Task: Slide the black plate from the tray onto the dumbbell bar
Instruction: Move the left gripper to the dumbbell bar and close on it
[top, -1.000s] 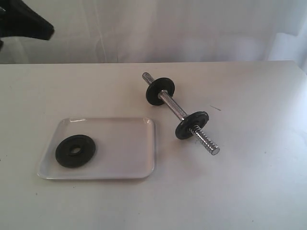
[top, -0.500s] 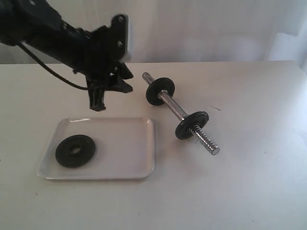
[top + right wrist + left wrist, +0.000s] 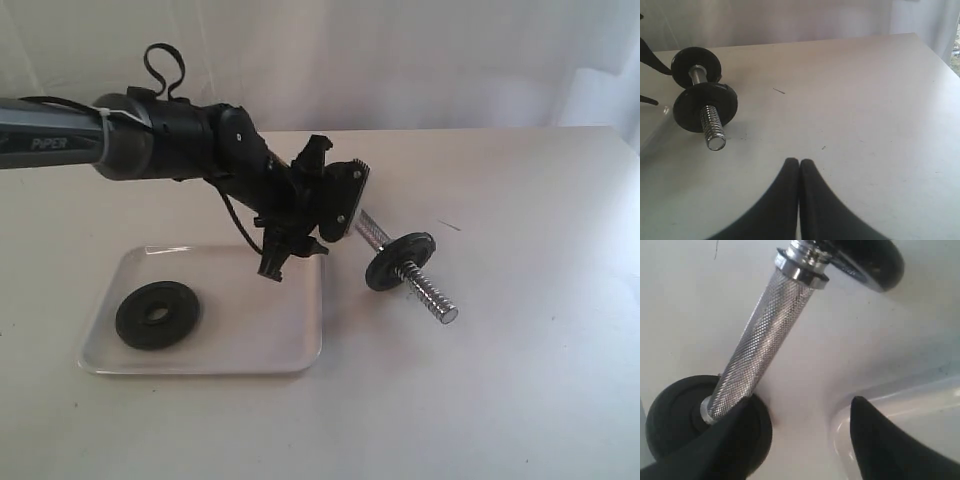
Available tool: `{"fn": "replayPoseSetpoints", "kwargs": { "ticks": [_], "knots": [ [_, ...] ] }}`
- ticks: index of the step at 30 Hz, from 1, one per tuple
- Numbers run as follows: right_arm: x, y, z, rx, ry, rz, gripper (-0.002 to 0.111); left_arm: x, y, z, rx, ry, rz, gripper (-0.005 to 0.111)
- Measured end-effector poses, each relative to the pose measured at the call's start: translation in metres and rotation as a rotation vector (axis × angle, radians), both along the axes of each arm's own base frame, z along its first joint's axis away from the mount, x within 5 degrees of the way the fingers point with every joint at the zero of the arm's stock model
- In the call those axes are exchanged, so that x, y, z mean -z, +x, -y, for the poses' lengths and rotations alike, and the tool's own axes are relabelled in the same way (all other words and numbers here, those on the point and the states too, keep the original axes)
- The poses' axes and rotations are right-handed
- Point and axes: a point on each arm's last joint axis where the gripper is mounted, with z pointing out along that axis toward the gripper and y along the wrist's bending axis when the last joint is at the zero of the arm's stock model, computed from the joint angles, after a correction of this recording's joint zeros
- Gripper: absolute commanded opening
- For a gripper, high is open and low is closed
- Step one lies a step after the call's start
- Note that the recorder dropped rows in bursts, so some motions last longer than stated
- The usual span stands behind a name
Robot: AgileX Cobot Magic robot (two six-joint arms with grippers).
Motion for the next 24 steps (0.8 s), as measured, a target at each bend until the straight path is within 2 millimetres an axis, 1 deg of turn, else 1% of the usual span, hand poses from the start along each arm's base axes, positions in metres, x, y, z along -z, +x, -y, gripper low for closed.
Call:
{"fn": "replayPoseSetpoints", "kwargs": {
  "ticks": [5, 9, 20, 24],
  "knots": [
    [0.000, 0.000, 0.000, 0.000, 0.000, 0.000, 0.000, 0.010, 0.015, 0.009, 0.026, 0.034, 0.043, 0.060],
    [0.000, 0.000, 0.000, 0.000, 0.000, 0.000, 0.000, 0.015, 0.023, 0.014, 0.029, 0.032, 0.056, 0.060],
    [0.000, 0.000, 0.000, 0.000, 0.000, 0.000, 0.000, 0.037, 0.031, 0.020, 0.119, 0.101, 0.114, 0.060],
    [0.000, 0.000, 0.000, 0.000, 0.000, 0.000, 0.000, 0.034, 0.034, 0.022, 0.121, 0.094, 0.131, 0.060]
  ]
}}
